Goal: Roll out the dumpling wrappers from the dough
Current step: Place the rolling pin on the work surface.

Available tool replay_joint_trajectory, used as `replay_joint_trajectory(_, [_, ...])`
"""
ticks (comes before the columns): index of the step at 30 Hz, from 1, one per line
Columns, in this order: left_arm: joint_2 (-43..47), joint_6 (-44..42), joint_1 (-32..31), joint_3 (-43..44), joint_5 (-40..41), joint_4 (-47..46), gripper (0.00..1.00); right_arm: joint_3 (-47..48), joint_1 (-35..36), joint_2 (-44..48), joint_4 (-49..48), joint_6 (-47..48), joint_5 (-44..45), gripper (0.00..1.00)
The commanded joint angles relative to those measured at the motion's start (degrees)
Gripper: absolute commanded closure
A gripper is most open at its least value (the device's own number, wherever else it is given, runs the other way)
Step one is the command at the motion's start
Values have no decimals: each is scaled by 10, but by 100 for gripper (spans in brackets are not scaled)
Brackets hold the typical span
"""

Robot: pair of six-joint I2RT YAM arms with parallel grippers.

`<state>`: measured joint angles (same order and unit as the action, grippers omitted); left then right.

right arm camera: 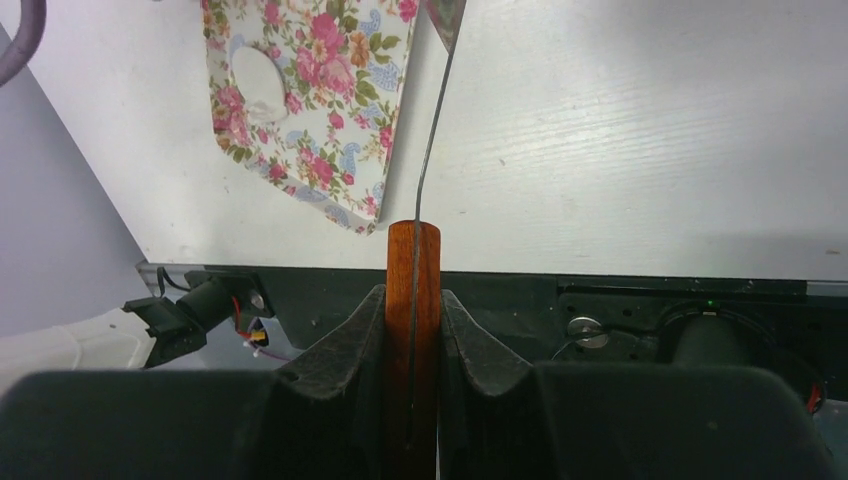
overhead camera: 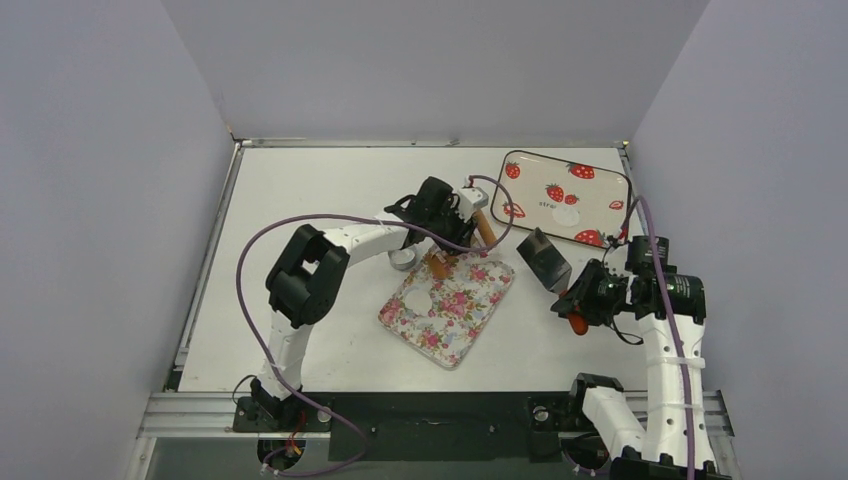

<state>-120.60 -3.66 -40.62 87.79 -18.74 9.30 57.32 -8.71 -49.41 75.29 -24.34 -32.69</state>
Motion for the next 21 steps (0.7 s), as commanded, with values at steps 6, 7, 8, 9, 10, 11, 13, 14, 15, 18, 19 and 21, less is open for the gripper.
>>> replay_joint_trajectory(6, [12, -9, -13, 63, -23, -44, 57, 74, -11, 4, -12, 3, 14, 100])
replay_joint_trajectory(7, [10, -12, -13, 70, -24, -39, 56, 73, -11, 4, -14, 4, 5, 100])
replay_joint_trajectory(8, [8, -16, -13, 83, -31, -36, 56, 69, -11, 3, -17, 6, 0, 100])
replay_joint_trajectory(9, [7, -23, -13, 89, -35, -30, 55, 67, -10, 3, -19, 6, -6, 100])
replay_joint_trajectory(10, [7, -25, -14, 97, -43, -27, 55, 64, -9, 5, -24, 6, -7, 100])
replay_joint_trajectory(11, [6, -30, -14, 101, -48, -24, 55, 62, -8, 5, -28, 7, -12, 100])
replay_joint_trajectory(13, [4, -33, -14, 116, -54, -23, 54, 61, -5, 5, -36, 5, -17, 100])
replay_joint_trajectory(14, [4, -34, -13, 131, -52, -17, 54, 60, -2, 4, -41, 3, -19, 100])
replay_joint_trajectory(15, [1, -33, -13, 139, -45, -13, 53, 60, 0, 3, -43, 2, -20, 100])
replay_joint_trajectory(18, [2, -22, -6, 177, -45, 14, 51, 53, 21, 4, -54, -2, -30, 100])
replay_joint_trajectory(19, [7, -18, -4, 180, -55, 18, 51, 49, 29, 3, -59, -5, -41, 100])
replay_joint_trajectory(21, [22, -4, 5, 182, -75, 28, 50, 30, 69, 3, -83, -26, -49, 100])
